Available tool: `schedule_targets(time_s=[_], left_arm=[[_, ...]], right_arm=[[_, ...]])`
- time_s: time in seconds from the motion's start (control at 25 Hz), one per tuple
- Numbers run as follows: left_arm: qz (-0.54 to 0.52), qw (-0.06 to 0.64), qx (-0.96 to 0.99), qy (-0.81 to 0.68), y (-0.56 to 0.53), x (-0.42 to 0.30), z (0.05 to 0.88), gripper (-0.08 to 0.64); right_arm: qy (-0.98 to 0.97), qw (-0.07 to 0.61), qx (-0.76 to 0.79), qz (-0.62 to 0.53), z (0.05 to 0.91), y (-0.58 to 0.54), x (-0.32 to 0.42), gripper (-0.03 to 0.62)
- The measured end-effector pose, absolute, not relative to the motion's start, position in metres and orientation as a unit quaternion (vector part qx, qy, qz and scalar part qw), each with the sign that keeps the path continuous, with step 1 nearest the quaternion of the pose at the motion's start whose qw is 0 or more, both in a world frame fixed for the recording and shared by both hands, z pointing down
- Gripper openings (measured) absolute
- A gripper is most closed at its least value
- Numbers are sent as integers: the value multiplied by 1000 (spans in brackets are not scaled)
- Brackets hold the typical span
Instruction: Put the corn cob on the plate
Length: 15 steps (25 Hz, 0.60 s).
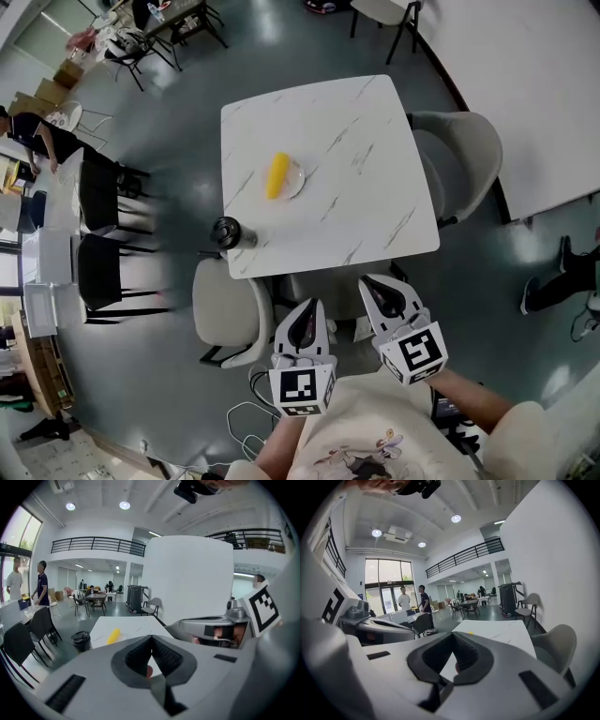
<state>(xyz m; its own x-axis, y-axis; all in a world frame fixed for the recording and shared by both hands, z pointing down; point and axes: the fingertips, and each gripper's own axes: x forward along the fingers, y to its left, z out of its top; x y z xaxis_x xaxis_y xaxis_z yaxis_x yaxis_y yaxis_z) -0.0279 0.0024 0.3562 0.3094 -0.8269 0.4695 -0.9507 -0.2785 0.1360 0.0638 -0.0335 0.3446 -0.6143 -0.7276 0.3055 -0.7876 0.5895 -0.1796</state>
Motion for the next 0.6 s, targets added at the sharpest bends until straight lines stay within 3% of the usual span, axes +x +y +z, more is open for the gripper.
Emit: schedule_targets(time_s=[0.6], left_arm=[[161,196,779,-574,21,-24,355,8]], right_arm=[[-892,90,418,149,336,-15,56,2]])
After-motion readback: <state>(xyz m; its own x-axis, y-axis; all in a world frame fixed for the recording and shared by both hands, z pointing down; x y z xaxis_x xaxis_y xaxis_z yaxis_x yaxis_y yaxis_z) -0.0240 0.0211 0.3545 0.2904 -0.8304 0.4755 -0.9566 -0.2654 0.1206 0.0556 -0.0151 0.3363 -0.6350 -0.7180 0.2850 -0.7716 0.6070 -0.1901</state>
